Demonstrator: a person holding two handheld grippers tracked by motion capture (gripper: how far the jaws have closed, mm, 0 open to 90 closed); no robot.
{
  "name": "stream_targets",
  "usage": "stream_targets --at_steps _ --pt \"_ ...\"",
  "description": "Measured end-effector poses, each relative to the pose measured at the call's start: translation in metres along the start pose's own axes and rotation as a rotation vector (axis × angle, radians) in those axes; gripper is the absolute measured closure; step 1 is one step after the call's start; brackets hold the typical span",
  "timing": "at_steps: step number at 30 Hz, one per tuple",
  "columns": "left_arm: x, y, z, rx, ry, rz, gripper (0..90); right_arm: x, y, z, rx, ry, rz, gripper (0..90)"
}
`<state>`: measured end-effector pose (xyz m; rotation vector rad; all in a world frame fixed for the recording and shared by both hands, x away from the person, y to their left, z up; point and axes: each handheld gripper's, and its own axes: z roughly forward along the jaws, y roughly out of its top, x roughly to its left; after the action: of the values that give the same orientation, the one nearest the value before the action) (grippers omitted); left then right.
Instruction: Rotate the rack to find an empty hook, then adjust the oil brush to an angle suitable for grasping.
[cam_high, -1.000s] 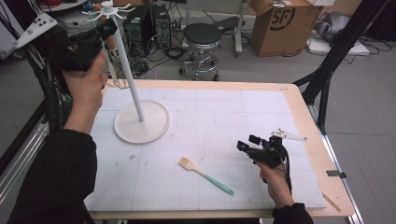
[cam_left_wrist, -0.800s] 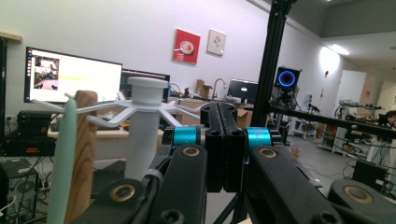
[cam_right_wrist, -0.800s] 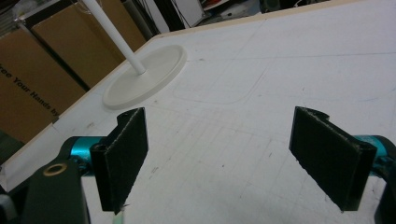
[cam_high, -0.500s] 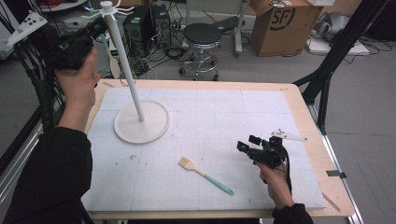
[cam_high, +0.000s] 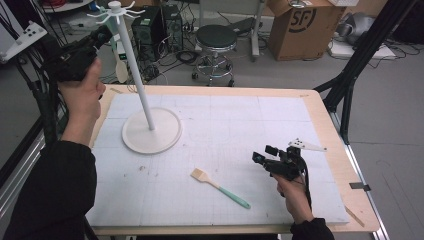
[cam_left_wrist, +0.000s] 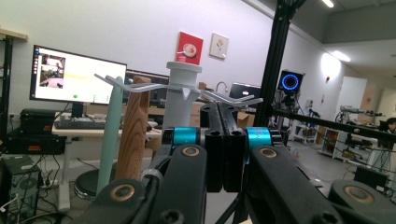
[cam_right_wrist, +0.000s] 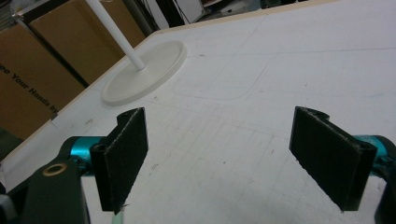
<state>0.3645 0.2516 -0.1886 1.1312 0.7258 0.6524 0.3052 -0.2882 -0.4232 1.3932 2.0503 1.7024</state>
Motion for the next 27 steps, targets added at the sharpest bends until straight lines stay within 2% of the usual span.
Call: stream_targets --at_steps 2,4,7,11,14,21,27 --pt "-0.001 0.0 -0.001 -0.004 -0.009 0.001 81.8 0.0 0.0 0.0 0.0 0.001 -0.005 18.9" --pt "-0.003 0.001 -0.002 -0.014 -0.026 0.006 66.1 0.0 0.0 0.001 -0.002 0.002 -0.007 18.9" --pt "-0.007 0.001 -0.003 -0.007 -0.03 0.019 49.5 0.0 0.0 0.001 0.002 0.004 0.0 18.9" --pt "-0.009 0.001 -0.004 -0.003 -0.036 0.032 39.3 0.001 0.0 0.002 0.001 0.006 -0.005 18.9" --pt "-0.012 0.002 -0.006 0.004 -0.035 0.053 38.0 0.001 0.0 0.002 -0.001 0.012 -0.005 18.9" --pt "-0.022 0.0 -0.015 0.025 -0.057 0.066 32.4 0.002 -0.001 0.003 0.003 0.016 -0.006 18.9" --pt "-0.031 -0.01 -0.024 0.026 -0.093 0.056 31.6 0.002 0.0 0.004 -0.01 0.029 -0.01 18.9"
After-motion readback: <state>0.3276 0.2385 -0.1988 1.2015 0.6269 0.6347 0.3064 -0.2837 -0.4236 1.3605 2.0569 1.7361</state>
